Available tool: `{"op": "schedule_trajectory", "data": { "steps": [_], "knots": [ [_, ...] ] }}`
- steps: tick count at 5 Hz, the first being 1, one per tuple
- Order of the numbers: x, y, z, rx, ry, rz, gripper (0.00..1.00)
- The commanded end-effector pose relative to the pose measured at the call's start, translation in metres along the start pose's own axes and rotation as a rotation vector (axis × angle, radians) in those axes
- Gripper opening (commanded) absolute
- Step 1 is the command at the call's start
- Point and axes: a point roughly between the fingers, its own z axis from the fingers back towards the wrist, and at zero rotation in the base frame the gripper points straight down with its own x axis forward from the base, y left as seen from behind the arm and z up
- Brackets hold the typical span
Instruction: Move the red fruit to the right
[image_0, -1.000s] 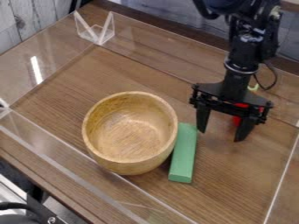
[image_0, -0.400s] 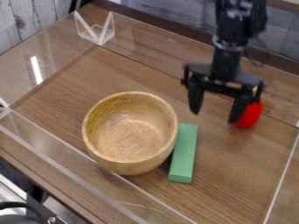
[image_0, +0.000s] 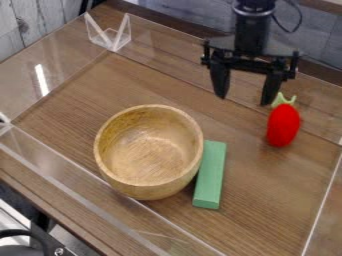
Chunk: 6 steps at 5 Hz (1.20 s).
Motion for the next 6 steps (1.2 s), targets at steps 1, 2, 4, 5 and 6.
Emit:
{"op": "schedule_trajectory", "data": {
  "steps": [1,2,4,5,6],
  "knots": [
    [0.019,0.003,0.03,-0.04,-0.112,-0.036,1.0],
    [0.027,0.001,0.027,-0.045,-0.127,-0.086,1.0],
    [0.011,0.002,0.036,-0.028,-0.154,-0.014,1.0],
    [0.016,-0.005,0.026,-0.023,-0.161,-0.003,1.0],
    [0.022,-0.013,0.015,-0.016,-0.17,0.011,1.0]
  ]
}}
